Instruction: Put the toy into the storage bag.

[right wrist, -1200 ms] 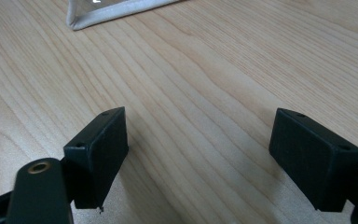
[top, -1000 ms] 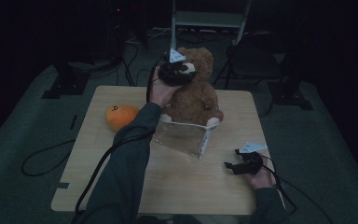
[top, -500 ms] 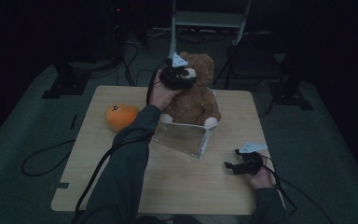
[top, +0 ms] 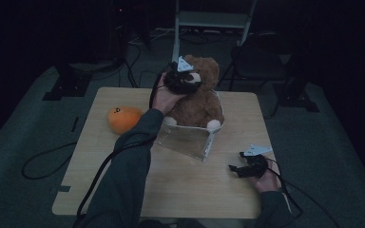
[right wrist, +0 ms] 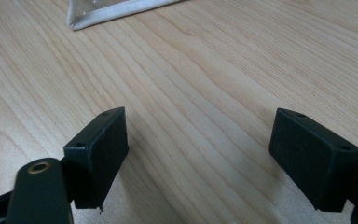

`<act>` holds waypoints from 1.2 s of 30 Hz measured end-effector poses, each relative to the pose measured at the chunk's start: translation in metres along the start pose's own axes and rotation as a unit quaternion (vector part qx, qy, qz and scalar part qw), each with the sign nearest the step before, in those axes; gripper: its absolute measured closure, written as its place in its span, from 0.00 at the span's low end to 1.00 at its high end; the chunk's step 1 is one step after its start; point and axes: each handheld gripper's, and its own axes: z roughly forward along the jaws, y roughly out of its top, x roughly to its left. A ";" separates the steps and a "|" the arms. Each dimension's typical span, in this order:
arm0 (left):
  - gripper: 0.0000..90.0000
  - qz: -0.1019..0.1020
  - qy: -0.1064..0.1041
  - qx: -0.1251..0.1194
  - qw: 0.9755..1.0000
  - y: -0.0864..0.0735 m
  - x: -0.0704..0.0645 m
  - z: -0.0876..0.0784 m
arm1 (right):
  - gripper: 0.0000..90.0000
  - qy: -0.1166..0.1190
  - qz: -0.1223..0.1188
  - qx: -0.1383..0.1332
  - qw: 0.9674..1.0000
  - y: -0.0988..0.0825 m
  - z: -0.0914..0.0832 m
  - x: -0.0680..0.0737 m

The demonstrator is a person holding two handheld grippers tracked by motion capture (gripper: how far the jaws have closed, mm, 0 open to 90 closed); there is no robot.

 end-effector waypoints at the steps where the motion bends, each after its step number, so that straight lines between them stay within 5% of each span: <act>1: 0.45 -0.001 0.000 0.000 1.000 -0.001 0.000 0.000 | 0.21 0.000 0.000 0.000 1.000 0.000 0.000 0.000; 36: 0.42 0.014 -0.005 0.028 0.999 -0.010 -0.008 0.003 | 0.21 0.000 -0.001 0.000 1.000 0.000 0.000 0.000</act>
